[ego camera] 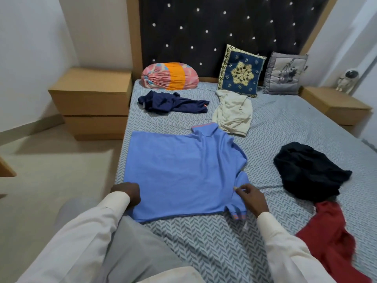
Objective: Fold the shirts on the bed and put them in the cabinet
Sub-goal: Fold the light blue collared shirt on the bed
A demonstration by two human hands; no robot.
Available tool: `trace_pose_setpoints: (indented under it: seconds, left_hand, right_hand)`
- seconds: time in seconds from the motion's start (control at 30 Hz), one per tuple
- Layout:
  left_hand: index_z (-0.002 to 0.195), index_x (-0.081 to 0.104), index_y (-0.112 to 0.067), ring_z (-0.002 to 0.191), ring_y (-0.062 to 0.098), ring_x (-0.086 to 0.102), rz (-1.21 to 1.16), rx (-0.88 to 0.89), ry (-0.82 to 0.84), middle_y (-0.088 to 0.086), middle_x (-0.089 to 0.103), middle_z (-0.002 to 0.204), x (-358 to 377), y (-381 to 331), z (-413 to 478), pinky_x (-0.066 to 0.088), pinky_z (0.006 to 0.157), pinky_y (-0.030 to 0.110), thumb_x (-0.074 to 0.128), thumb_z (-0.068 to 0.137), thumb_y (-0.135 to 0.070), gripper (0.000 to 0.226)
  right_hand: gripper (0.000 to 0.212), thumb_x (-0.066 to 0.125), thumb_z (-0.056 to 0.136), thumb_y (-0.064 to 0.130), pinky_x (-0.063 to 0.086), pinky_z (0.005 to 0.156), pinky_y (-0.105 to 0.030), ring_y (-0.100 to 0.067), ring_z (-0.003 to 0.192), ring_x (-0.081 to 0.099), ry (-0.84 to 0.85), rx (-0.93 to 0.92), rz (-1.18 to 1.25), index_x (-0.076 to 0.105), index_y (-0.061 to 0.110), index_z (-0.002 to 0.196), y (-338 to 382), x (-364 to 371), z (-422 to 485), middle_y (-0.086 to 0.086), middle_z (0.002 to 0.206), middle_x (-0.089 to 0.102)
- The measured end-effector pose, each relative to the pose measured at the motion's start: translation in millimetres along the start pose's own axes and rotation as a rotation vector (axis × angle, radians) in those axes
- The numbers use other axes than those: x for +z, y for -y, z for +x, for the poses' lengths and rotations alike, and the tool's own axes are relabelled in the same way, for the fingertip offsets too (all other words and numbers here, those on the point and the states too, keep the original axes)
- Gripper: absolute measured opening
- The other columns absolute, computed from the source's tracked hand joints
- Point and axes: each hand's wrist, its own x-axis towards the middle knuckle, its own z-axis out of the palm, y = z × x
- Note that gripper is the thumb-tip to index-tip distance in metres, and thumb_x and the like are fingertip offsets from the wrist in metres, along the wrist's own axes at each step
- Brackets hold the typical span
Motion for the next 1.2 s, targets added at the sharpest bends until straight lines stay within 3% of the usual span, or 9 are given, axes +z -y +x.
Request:
trace_pose_setpoints:
  seconds: [0.07, 0.2, 0.4, 0.5, 0.6, 0.7, 0.9, 1.03, 1.2]
  left_hand:
    - [0.129, 0.055, -0.019, 0.121, 0.027, 0.057, -0.119, 0.058, -0.108, 0.009, 0.057, 0.134, -9, -13, 14, 0.048, 0.099, 0.036, 0.050, 0.086, -0.024, 0.043]
    - [0.152, 0.032, -0.031, 0.139, 0.030, 0.038, -0.298, 0.315, -0.051, 0.010, 0.036, 0.153, -18, -55, 39, 0.039, 0.109, 0.042, 0.068, 0.085, -0.038, 0.077]
    - [0.156, -0.008, -0.036, 0.150, 0.037, -0.011, -0.043, 0.421, 0.028, 0.007, -0.017, 0.164, 20, -110, 42, 0.015, 0.118, 0.059, 0.064, 0.084, -0.061, 0.105]
    - [0.155, -0.013, -0.036, 0.151, 0.036, -0.008, 0.007, 0.417, 0.002, 0.006, -0.017, 0.164, 21, -109, 41, 0.015, 0.117, 0.060, 0.064, 0.081, -0.065, 0.111]
    - [0.155, -0.013, -0.035, 0.150, 0.036, -0.002, 0.037, 0.415, -0.032, 0.005, -0.012, 0.164, 16, -107, 42, 0.019, 0.115, 0.060, 0.065, 0.077, -0.069, 0.116]
    - [0.156, -0.011, -0.034, 0.149, 0.036, 0.004, 0.043, 0.411, -0.057, 0.005, -0.007, 0.164, 16, -108, 42, 0.023, 0.112, 0.060, 0.066, 0.075, -0.070, 0.117]
    - [0.155, -0.006, -0.037, 0.148, 0.032, 0.008, 0.048, 0.388, -0.065, 0.001, -0.001, 0.163, 16, -107, 42, 0.032, 0.105, 0.059, 0.067, 0.068, -0.074, 0.120]
    - [0.155, -0.003, -0.038, 0.146, 0.032, 0.009, 0.027, 0.384, -0.046, 0.000, 0.001, 0.162, 14, -107, 40, 0.038, 0.099, 0.059, 0.067, 0.068, -0.074, 0.117]
    - [0.155, -0.006, -0.036, 0.148, 0.032, 0.004, 0.028, 0.379, -0.002, -0.001, -0.006, 0.163, 12, -107, 37, 0.039, 0.099, 0.063, 0.067, 0.072, -0.072, 0.116]
  right_hand:
    - [0.043, 0.073, 0.084, 0.036, 0.048, 0.089, -0.042, -0.039, 0.108, 0.061, -0.199, 0.131, 0.023, 0.063, 0.008, 0.115, -18, 3, 3, -0.021, 0.113, 0.065]
    - [0.060, 0.069, 0.085, 0.041, 0.041, 0.102, -0.046, -0.044, 0.126, 0.047, -0.109, 0.305, -0.065, 0.054, 0.008, 0.133, -20, 17, 6, -0.027, 0.133, 0.050]
    - [0.016, 0.066, 0.069, 0.038, 0.051, 0.082, -0.037, -0.035, 0.091, 0.065, -0.058, 0.218, 0.065, 0.064, 0.022, 0.067, -2, 28, 31, -0.013, 0.091, 0.068]
    - [0.023, 0.068, 0.074, 0.015, 0.045, 0.069, -0.037, -0.023, 0.077, 0.056, -0.013, 0.171, 0.306, 0.047, 0.020, 0.068, 17, 18, 26, -0.005, 0.070, 0.056]
    - [0.033, 0.074, 0.081, 0.007, 0.045, 0.064, -0.032, -0.024, 0.085, 0.058, 0.028, 0.260, 0.682, 0.049, 0.015, 0.102, 23, 8, 28, -0.011, 0.093, 0.059]
    - [0.055, 0.082, 0.076, 0.009, 0.055, 0.082, -0.045, -0.039, 0.105, 0.065, 0.222, 0.356, 0.838, 0.058, 0.002, 0.125, 21, -4, 25, -0.019, 0.115, 0.068]
    - [0.008, 0.070, 0.092, 0.018, 0.048, 0.064, -0.031, -0.022, 0.083, 0.059, 0.114, 0.144, 0.700, 0.065, 0.012, 0.093, 15, -33, 23, -0.008, 0.087, 0.063]
    - [0.038, 0.072, 0.091, 0.034, 0.039, 0.061, -0.032, -0.015, 0.068, 0.048, -0.093, 0.004, 0.450, 0.047, 0.018, 0.069, 2, -57, 21, -0.002, 0.067, 0.048]
    - [0.023, 0.084, 0.079, 0.019, 0.033, 0.046, -0.023, -0.013, 0.054, 0.041, 0.419, 0.192, 0.429, 0.066, 0.014, 0.092, -7, -69, 4, 0.000, 0.066, 0.055]
